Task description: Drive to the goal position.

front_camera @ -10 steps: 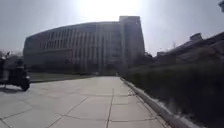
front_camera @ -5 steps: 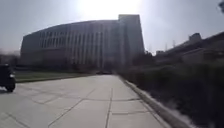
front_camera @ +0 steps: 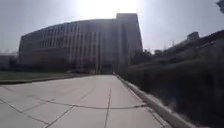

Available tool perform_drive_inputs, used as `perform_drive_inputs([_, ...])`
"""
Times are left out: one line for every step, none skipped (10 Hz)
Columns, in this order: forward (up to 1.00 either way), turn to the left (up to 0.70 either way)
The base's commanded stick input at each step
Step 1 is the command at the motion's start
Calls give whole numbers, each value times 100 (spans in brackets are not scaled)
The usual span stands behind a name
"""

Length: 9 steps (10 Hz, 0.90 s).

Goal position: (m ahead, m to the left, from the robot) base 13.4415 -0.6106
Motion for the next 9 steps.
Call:
perform_drive_inputs([100,0])
perform_drive_inputs([100,0])
perform_drive_inputs([100,0])
perform_drive_inputs([100,0])
perform_drive_inputs([100,0])
perform_drive_inputs([100,0])
perform_drive_inputs([100,0])
perform_drive_inputs([100,0])
perform_drive_inputs([100,0])
